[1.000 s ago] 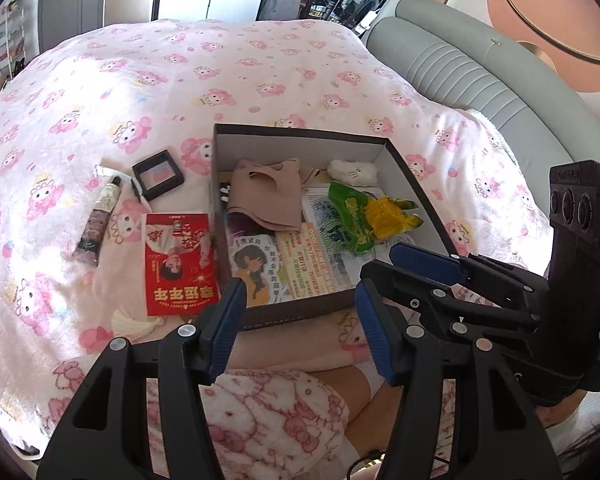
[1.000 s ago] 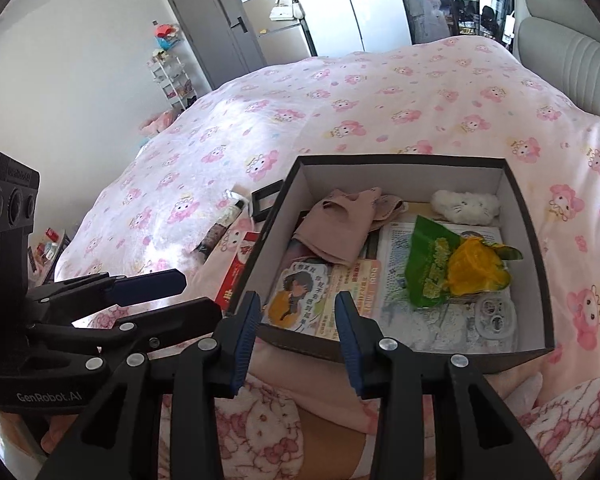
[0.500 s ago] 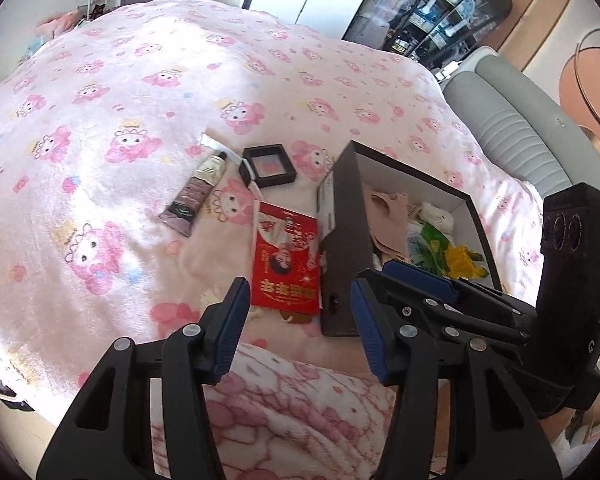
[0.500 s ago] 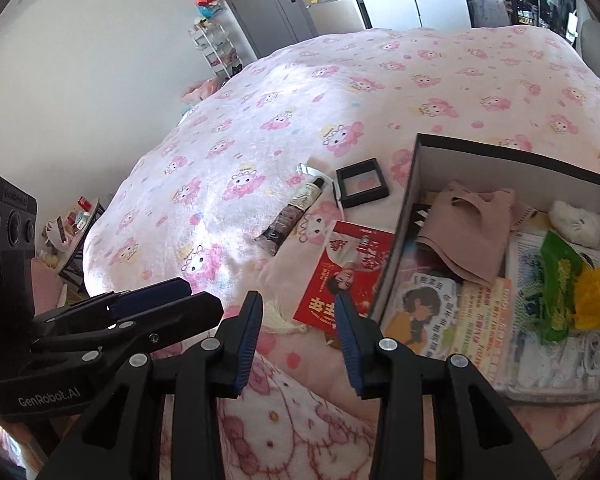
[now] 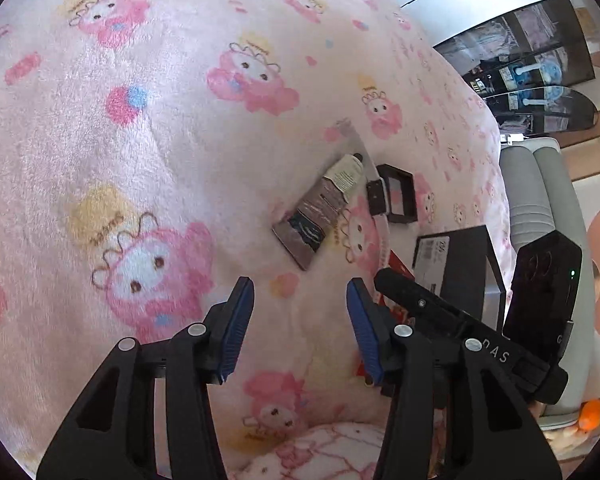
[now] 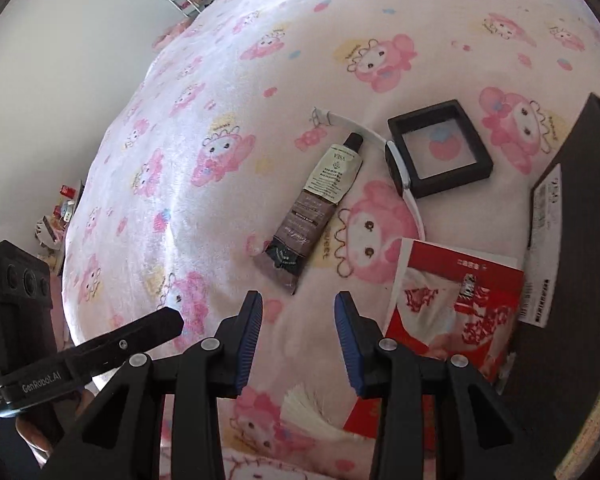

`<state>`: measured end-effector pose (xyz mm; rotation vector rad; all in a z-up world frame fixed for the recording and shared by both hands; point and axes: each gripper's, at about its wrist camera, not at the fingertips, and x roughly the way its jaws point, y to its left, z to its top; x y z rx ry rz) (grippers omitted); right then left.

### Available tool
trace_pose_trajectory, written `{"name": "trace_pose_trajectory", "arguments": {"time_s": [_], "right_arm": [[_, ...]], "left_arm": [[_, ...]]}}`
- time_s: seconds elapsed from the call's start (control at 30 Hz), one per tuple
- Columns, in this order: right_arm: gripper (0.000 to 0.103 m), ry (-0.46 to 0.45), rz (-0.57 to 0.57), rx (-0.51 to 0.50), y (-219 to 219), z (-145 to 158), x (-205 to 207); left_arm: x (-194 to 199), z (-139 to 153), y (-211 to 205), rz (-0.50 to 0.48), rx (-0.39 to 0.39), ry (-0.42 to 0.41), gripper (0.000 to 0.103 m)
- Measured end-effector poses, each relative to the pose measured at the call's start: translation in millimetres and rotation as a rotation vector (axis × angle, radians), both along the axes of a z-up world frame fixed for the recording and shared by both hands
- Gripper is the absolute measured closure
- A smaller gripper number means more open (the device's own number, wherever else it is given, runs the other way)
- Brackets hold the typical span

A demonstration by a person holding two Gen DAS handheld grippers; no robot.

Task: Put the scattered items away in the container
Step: 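Reach both grippers toward the brown cosmetic tube on the blanket, then close the left gripper on the brown cosmetic tube and lift it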

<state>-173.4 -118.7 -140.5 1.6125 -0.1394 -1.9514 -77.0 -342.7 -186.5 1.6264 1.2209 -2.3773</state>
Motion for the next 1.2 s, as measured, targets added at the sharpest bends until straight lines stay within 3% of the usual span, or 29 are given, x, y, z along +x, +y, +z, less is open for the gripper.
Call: {"name": "trace_pose_trajectory", "arguments": {"time_s": [0.2, 0.3, 0.4, 0.47, 0.57, 0.6, 0.7, 0.87, 1.0, 1.2], "right_arm": [[0.069, -0.079, -0.090, 0.048, -16.2, -46.8, -27.6], [0.069, -0.068, -0.184, 0.017, -10.2, -49.9, -41.2], [0.069, -0.056, -0.182, 0.007, -11.5, -51.0, -48.6], [0.069, -0.063, -0.179, -0.005, -11.4, -53.4, -52.0], [0.068, -0.075, -0.152, -0.028, -14.5, -56.4, -54.9], [0.068, -0.074, -0.136, -0.028, -16.7, -57.2, -54.5], [0.071, -0.067, -0.097, -0.032, -23.1, -56.1, -50.3], [0.077, -0.091, -0.028, -0.100, -34.3, -48.7, -33.8], [0.078, -0.114, 0.060, -0.148, -42.3, -34.4, -14.4], [0.078, -0.044, -0.054, -0.095, -20.8, -26.6, -25.6]], "left_arm": [[-43.9, -36.2, -3.5, -0.053, 0.064, -0.066, 0.055], [-59.7, -47.7, -3.5, -0.072, 0.089, -0.075, 0.055], [-69.3, -64.4, -1.9, -0.070, 0.173, -0.083, 0.055], [-72.9, -71.4, 4.2, -0.077, 0.169, -0.098, 0.055], [-74.9, -68.8, 9.9, -0.080, 0.133, -0.086, 0.069], [-73.8, -67.5, 10.2, -0.072, 0.132, -0.084, 0.081], [-65.7, -60.4, 9.3, -0.054, 0.146, -0.059, 0.089], [-44.0, -33.8, 3.5, -0.026, 0.059, -0.025, 0.092], [-12.5, -17.3, -19.0, -0.009, 0.052, 0.010, 0.093], [21.2, -24.4, -55.6, 0.078, 0.056, -0.001, 0.091]]}}
